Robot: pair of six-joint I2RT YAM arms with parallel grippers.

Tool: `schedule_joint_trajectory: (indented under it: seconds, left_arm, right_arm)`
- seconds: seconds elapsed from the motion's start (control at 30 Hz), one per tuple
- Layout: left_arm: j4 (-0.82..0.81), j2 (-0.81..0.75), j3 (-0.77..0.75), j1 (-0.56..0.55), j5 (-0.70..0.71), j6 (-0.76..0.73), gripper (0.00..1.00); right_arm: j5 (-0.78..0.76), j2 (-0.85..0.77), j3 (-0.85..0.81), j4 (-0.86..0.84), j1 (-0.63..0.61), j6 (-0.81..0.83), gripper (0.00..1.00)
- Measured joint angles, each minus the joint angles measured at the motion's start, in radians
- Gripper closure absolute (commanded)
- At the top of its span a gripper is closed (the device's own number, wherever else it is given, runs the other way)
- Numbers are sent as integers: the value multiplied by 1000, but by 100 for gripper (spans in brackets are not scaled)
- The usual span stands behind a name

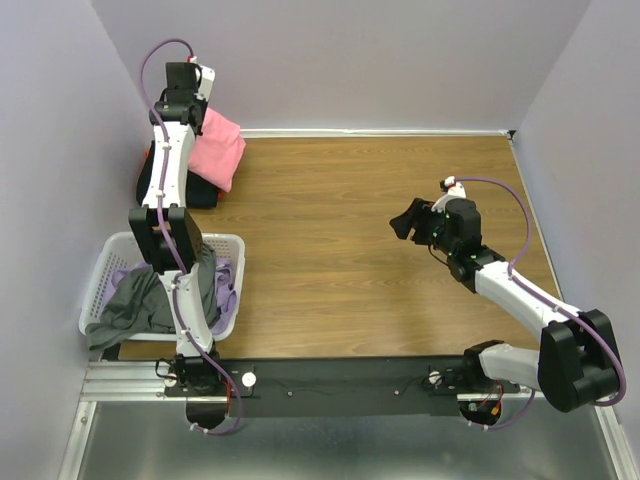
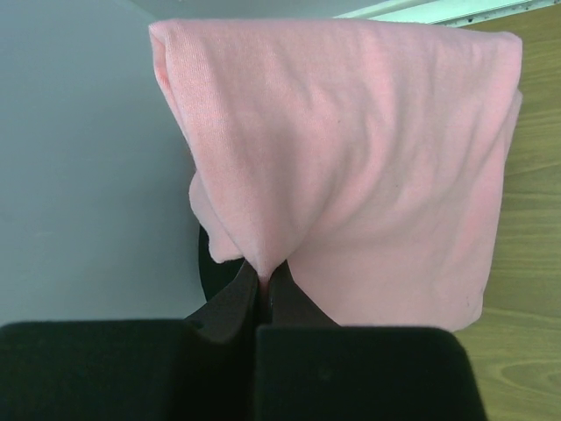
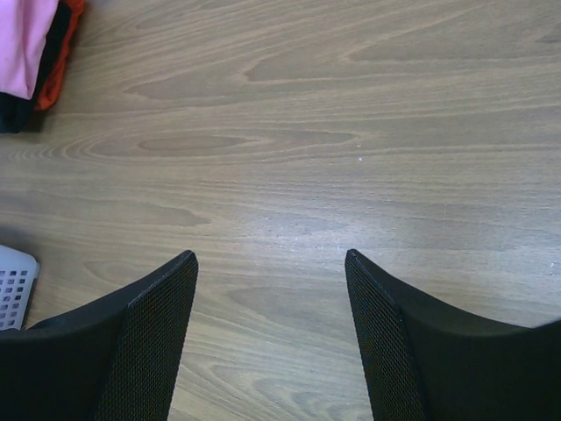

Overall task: Fold and stack the t-shirts
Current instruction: Neatly place the folded tshirt to the corner

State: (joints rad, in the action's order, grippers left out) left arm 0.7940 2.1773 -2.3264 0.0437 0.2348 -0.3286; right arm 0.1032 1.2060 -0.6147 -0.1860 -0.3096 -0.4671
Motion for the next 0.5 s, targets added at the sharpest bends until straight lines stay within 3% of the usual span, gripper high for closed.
schedule_joint_trajectory:
  seconds: [0.5]
  left_arm:
    - [-29,0,0,83,-58,5,100]
  right_arm:
    - [19,0,1,-1,0,-3,25]
